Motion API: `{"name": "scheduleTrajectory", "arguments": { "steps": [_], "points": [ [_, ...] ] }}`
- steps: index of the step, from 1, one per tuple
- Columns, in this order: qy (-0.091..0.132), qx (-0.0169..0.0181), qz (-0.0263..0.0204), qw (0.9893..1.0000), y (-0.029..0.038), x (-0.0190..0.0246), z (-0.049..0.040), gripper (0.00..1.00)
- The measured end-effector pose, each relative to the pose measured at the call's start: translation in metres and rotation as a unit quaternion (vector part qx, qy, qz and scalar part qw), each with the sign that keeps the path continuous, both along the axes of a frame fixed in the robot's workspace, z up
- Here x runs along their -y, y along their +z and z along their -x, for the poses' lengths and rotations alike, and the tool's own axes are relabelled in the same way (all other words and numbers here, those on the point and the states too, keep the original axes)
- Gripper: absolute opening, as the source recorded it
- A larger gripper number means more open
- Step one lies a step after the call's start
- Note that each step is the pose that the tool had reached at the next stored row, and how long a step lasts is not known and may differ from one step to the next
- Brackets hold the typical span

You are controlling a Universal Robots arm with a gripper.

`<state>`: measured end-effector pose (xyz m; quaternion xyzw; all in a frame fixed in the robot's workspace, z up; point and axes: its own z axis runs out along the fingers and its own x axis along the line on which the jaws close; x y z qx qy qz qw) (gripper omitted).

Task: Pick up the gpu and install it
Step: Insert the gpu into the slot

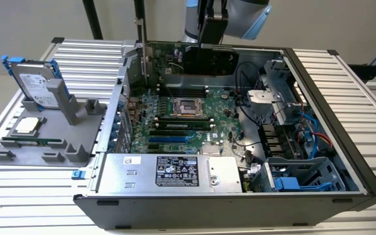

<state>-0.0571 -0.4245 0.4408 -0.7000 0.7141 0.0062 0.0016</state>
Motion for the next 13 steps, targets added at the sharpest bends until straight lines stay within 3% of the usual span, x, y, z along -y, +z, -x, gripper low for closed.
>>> {"name": "scheduleTrajectory", "arguments": {
  "steps": [13],
  "points": [
    [0.0, 0.0013, 0.0, 1.0, -0.0051, 0.0, 0.0, 0.0]
  ]
}}
